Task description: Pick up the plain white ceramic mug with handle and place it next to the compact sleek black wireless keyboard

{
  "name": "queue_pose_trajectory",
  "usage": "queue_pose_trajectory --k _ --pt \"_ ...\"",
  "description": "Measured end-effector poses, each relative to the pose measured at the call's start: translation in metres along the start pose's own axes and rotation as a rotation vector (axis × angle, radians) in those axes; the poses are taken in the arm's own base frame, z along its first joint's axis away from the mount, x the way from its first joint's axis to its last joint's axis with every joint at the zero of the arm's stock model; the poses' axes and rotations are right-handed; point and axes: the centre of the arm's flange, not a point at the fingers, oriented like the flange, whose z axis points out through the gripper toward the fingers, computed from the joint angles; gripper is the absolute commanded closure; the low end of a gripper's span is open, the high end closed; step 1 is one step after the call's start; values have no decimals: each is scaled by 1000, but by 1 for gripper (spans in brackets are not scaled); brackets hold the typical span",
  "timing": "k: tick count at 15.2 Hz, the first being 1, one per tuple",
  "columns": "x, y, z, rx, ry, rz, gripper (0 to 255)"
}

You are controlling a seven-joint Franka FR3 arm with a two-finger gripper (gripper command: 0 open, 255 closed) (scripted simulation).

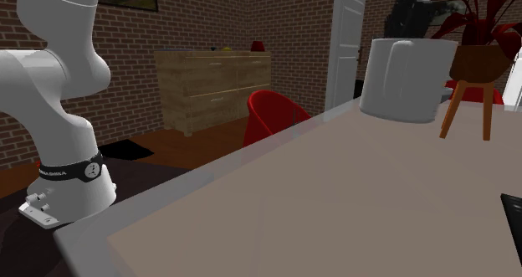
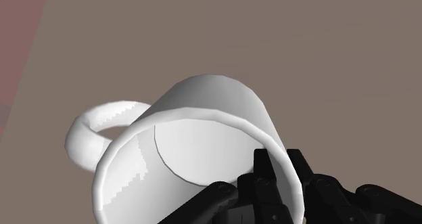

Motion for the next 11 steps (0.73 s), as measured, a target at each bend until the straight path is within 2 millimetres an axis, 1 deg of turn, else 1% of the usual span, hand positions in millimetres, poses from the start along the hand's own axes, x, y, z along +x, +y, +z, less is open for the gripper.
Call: queue_pose_trajectory --k 1,2,3,11 --pt "5 12 -2 0 -1 1 255" --pt "6 21 3 0 -1 1 255" --pt "7 25 6 0 -2 1 255" --pt "9 29 47 1 -1 -1 255"
